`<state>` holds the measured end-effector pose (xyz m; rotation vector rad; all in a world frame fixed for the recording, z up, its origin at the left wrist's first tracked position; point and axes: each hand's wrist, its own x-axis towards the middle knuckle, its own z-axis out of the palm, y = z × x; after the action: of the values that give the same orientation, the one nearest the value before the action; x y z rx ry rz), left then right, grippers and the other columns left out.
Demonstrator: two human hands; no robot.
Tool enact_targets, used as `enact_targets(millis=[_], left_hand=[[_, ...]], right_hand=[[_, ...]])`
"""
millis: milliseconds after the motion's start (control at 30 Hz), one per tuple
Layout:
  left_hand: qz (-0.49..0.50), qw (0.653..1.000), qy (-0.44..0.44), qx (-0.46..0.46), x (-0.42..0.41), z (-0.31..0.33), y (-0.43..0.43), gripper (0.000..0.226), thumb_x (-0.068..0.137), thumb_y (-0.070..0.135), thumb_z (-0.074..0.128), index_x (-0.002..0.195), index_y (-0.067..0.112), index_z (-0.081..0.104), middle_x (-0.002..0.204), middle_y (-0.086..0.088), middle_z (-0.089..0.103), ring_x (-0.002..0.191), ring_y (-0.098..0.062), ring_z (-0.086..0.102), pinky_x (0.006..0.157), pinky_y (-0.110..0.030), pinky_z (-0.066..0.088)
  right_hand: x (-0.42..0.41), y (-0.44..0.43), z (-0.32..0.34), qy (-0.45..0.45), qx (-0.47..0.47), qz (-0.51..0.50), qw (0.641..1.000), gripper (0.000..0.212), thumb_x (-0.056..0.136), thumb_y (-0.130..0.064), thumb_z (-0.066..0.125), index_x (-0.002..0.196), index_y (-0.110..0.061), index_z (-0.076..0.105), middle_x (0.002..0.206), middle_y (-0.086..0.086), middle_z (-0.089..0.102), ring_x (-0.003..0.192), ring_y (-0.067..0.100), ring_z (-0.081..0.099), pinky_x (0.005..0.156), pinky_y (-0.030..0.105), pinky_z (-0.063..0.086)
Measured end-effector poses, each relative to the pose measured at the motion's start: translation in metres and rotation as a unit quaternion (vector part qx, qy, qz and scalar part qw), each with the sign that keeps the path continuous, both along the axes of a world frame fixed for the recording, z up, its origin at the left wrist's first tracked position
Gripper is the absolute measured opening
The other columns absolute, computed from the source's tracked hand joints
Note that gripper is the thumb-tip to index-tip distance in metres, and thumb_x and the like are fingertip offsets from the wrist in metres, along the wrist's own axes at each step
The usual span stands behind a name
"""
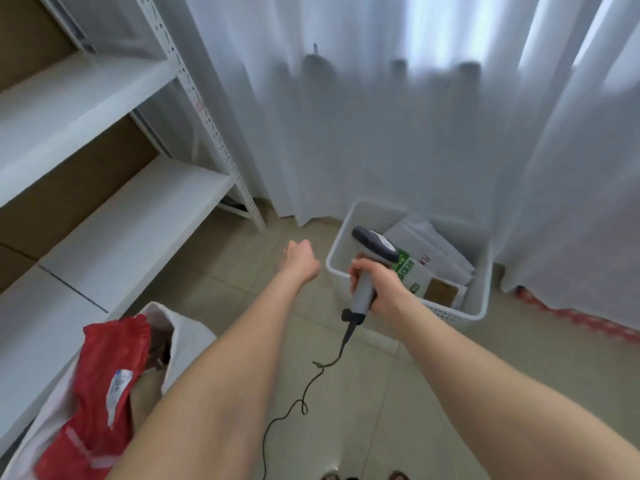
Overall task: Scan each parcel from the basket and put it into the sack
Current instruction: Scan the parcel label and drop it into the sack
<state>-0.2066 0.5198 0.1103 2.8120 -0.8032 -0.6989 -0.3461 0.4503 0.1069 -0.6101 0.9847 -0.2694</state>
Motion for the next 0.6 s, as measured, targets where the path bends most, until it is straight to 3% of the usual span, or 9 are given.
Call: enact_targets(millis=[300, 600], left_hand=[[-0.059, 0.997, 0.050, -0.002, -0.019, -0.049, -0.168, 0.044, 0.094, 0.015, 0.046, 0.138, 0.012, 0.043, 0.142, -0.014, 0.037, 0.126, -0.032, 0.044, 0.104, -0.042, 0.040], [-0.115, 0.988, 0.087, 0.045, 0.014, -0.162, -0.359, 0.045, 0.095, 0.016, 0.051, 0.139, 0.008, 0.043, 0.141, -0.014, 0.039, 0.127, -0.033, 0.044, 0.104, -0.042, 0.040]], right_hand=[[-0.030, -0.159, -0.044, 0.034, 0.044, -0.072, 0.996, 0.011, 0.090, -0.005, 0.062, 0.081, -0.011, 0.060, 0.069, 0.005, 0.059, 0.062, 0.014, 0.055, 0.060, 0.027, 0.047], [-0.001, -0.339, -0.150, 0.119, 0.079, -0.113, 0.983, 0.010, 0.090, -0.007, 0.064, 0.081, -0.008, 0.061, 0.069, 0.006, 0.060, 0.061, 0.013, 0.053, 0.062, 0.028, 0.046]])
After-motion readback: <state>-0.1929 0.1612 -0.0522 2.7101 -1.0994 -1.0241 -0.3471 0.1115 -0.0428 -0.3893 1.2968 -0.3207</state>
